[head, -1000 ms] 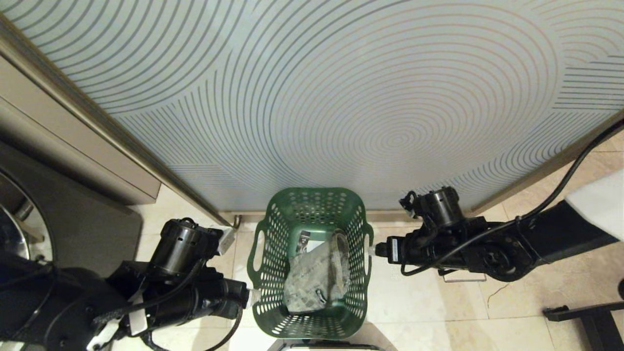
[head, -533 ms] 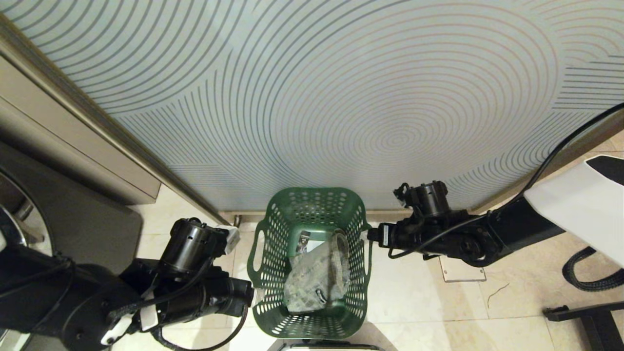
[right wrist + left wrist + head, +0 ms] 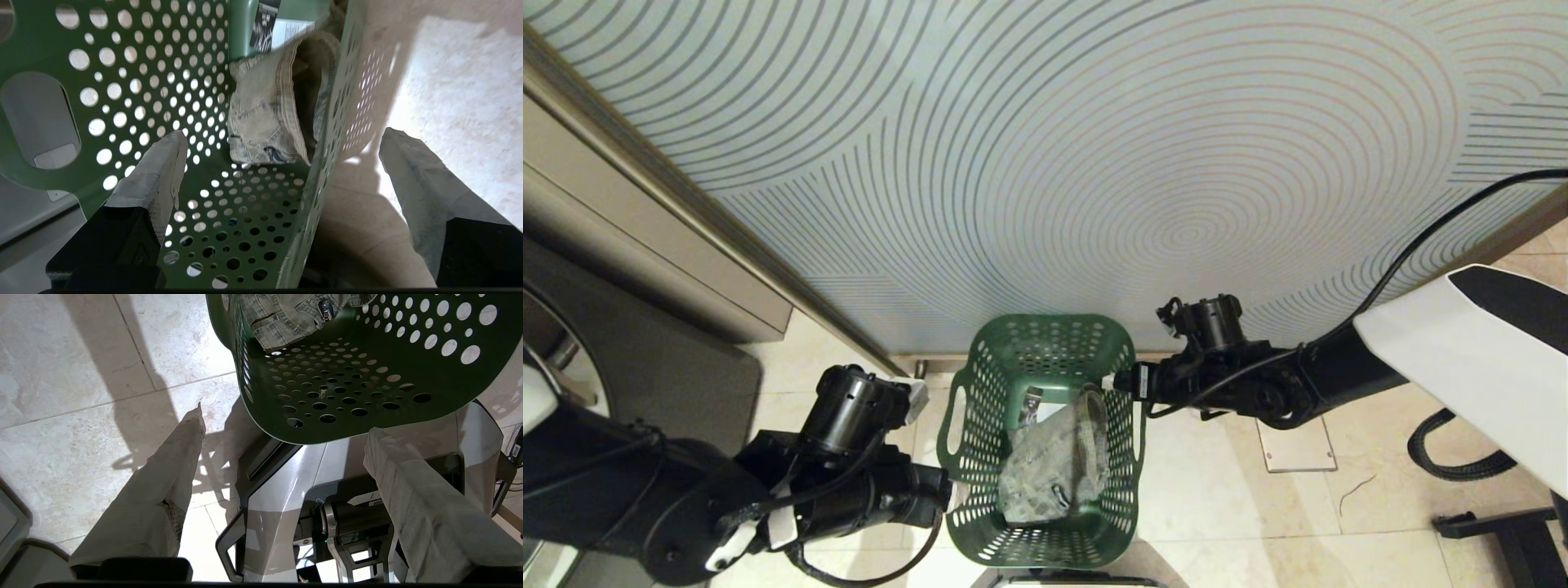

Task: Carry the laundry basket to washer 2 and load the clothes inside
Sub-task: Pick up the clothes basket and put it beside the washing machine

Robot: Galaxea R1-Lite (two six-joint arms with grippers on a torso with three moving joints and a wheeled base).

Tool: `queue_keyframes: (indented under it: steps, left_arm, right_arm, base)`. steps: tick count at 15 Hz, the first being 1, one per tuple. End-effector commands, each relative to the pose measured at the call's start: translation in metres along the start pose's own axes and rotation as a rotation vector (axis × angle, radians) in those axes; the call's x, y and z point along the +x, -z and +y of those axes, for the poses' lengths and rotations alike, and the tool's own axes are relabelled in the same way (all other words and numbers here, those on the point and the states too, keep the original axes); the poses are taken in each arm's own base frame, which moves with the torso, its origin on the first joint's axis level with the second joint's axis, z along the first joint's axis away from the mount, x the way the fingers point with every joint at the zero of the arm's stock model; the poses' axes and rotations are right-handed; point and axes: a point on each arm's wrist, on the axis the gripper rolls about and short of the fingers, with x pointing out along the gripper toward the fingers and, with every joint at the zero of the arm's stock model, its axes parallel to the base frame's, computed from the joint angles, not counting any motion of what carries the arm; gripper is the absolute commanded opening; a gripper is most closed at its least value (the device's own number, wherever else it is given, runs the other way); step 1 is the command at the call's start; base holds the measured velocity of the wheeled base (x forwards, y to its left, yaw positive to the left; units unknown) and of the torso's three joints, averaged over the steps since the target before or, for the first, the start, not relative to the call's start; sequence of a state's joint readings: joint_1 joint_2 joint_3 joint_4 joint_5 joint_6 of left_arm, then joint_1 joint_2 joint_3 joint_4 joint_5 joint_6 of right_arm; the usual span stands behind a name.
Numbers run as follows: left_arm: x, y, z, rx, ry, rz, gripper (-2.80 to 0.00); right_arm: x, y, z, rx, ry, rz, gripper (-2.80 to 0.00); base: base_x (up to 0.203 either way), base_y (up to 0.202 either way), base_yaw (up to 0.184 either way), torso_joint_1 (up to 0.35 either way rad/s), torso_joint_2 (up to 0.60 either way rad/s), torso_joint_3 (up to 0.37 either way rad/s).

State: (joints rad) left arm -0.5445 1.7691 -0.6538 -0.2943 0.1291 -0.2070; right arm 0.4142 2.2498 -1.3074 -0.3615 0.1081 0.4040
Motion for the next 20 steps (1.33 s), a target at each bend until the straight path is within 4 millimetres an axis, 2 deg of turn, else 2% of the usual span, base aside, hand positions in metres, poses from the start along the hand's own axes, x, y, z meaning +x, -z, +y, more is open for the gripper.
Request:
queue_keyframes:
  steps: [1,6,11,14,17,20]
  left_arm:
    - [0.000,0.000,0.000,-0.002,-0.001,-0.001,0.00]
    - [0.001,0.001,0.000,-0.012,-0.002,0.002,0.00]
    - [0.001,0.003,0.001,-0.012,-0.003,0.010,0.00]
    - [0.007,0.003,-0.001,-0.009,-0.002,0.021,0.00]
    - [0.014,-0.003,-0.005,-0.007,0.000,-0.026,0.00]
    - [0.021,0.002,-0.011,0.005,-0.039,-0.011,0.00]
  right_arm:
    - [0.002,0.004,0.004,-0.002,-0.008,0.010,0.00]
    - [0.000,0.012,0.022,0.001,-0.035,0.027,0.00]
    - [0.000,0.015,0.030,0.021,-0.052,0.029,0.00]
    - [-0.003,0.017,0.040,0.033,-0.072,0.034,0.00]
    - [0.000,0.030,0.052,0.016,-0.090,0.066,0.00]
    - [0.004,0.038,0.056,0.007,-0.092,0.087,0.00]
  base:
    - [0.000,0.000,0.000,0.000,0.00,0.000]
    - [0.000,0.000,0.000,0.000,0.00,0.000]
    - [0.000,0.000,0.000,0.000,0.00,0.000]
    - [0.000,0.000,0.000,0.000,0.00,0.000]
    - [0.000,0.000,0.000,0.000,0.00,0.000]
    - [0.000,0.000,0.000,0.000,0.00,0.000]
